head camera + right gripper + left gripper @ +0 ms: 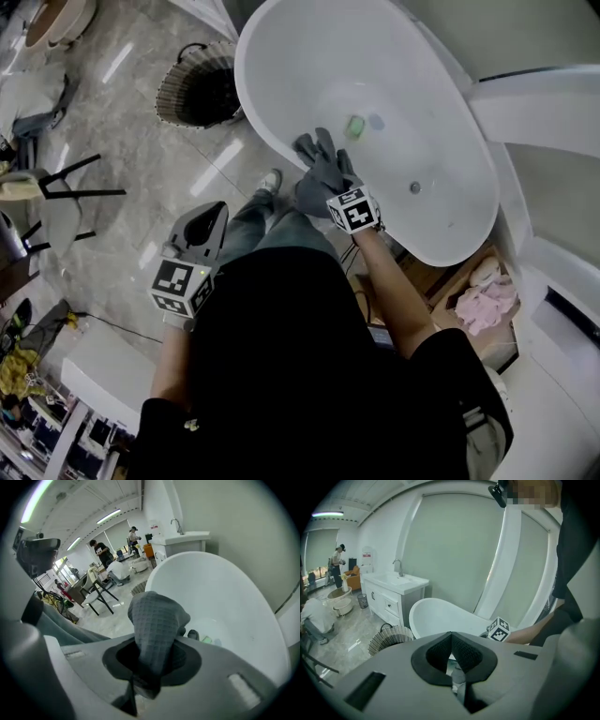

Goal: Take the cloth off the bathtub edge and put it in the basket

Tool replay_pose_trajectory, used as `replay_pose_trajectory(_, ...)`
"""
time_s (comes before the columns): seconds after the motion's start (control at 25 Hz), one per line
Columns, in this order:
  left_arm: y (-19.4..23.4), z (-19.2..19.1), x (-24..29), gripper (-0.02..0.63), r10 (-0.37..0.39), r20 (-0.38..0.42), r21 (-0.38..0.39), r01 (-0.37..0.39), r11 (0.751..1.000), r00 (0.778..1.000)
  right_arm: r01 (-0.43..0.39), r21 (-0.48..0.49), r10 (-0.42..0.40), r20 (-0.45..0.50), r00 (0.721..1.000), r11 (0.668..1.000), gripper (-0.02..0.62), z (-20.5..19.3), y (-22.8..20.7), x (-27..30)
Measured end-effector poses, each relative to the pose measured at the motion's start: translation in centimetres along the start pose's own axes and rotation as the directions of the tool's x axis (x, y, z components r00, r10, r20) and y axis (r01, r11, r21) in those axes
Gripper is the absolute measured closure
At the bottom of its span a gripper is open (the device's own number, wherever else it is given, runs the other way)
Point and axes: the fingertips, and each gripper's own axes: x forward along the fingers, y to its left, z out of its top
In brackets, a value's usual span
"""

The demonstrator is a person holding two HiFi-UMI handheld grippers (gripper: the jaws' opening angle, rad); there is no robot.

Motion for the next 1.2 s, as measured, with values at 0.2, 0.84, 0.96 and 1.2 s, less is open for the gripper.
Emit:
replay_pose_trajectory(0.2, 0.8, 2.2, -0.3, 0.594, 0.007, 0.054, -0.014, -0.006, 1.000, 0.999, -0.023, 0.010, 0.022, 0.116, 0.993, 1.000, 0.505, 5.5, 1.9, -4.1)
replay_pose_trajectory(0.84, 4.1, 9.5, -3.7, 0.594, 0.047, 0.217, -0.009, -0.046, 0.999, 0.975, -0.076, -0.007, 0.072, 0.443, 0.894, 0.997, 0.505, 21.2, 5.6, -17.7)
replay_pose_trajectory(0.96, 4.4, 9.8, -4.8, 0.594, 0.072, 0.240, -0.022, -0.069, 0.997, 0.968, -0.089, -0.025, 0.090, 0.486, 0.869, 0.996, 0.505, 23.2, 6.4, -19.7)
replay_pose_trajectory(1.2, 4.7, 9.1, -7.6, 0.594, 0.137, 0.282, -0.117, -0.108, 0.987, 0.949, -0.134, -0.044, 0.136, 0.555, 0.821, 0.990, 0.505, 26.2, 8.0, -22.4)
